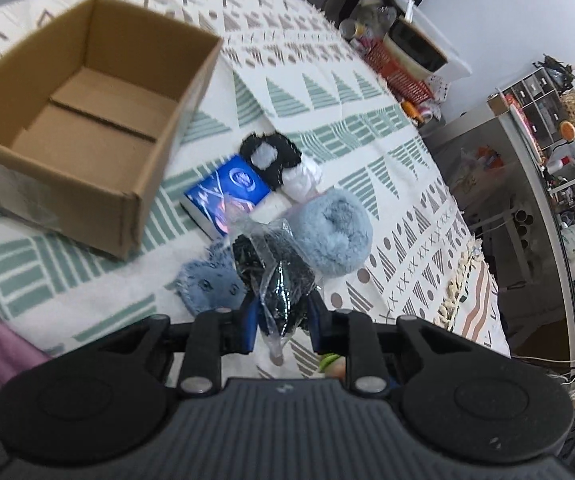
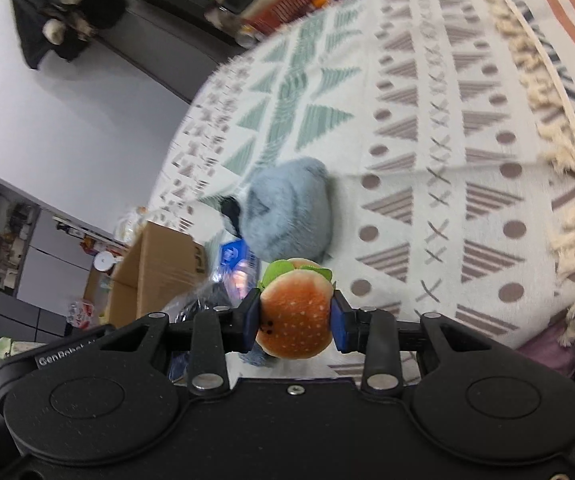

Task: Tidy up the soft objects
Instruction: 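Carry the burger plush and bag into the cardboard box and open both tools, then lift both tools out of the box and back over the bed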

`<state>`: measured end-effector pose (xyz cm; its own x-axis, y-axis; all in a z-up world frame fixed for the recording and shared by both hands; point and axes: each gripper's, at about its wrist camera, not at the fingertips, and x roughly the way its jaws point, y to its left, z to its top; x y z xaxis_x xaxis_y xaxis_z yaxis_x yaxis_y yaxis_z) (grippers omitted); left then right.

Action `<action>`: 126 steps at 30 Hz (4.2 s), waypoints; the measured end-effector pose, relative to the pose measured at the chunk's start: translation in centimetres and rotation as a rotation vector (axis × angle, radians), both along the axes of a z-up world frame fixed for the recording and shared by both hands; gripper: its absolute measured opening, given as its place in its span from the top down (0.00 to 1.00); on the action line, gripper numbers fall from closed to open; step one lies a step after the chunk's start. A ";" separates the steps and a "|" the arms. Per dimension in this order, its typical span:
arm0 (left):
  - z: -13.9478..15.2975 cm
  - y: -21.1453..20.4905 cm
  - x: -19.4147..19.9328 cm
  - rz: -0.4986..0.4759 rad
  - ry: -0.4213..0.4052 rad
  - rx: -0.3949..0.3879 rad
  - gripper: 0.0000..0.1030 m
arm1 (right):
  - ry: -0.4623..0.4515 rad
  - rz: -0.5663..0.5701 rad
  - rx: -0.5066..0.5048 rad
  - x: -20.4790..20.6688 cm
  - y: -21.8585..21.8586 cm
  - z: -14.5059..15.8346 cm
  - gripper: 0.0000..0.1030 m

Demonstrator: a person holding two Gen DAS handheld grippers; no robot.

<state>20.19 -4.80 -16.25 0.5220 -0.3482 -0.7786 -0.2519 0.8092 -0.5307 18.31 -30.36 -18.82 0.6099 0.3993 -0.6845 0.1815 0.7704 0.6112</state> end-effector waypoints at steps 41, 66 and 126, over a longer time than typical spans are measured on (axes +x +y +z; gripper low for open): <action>6.4 12.2 -0.7 0.045 -0.150 0.254 0.77 | -0.314 0.229 -0.095 5.0 12.0 8.4 0.66; 1.1 14.9 2.9 -0.008 0.000 0.347 0.72 | -0.200 0.400 -0.090 7.1 18.3 4.0 0.65; 9.6 3.1 -3.6 0.059 -0.194 0.523 0.00 | -0.252 0.293 -0.175 0.4 5.0 10.6 0.00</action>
<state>16.55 -1.69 -6.67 0.6796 0.0932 -0.7277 -0.2427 0.9646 -0.1031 18.71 -25.38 -8.23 0.6452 0.4714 -0.6013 -0.1988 0.8634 0.4637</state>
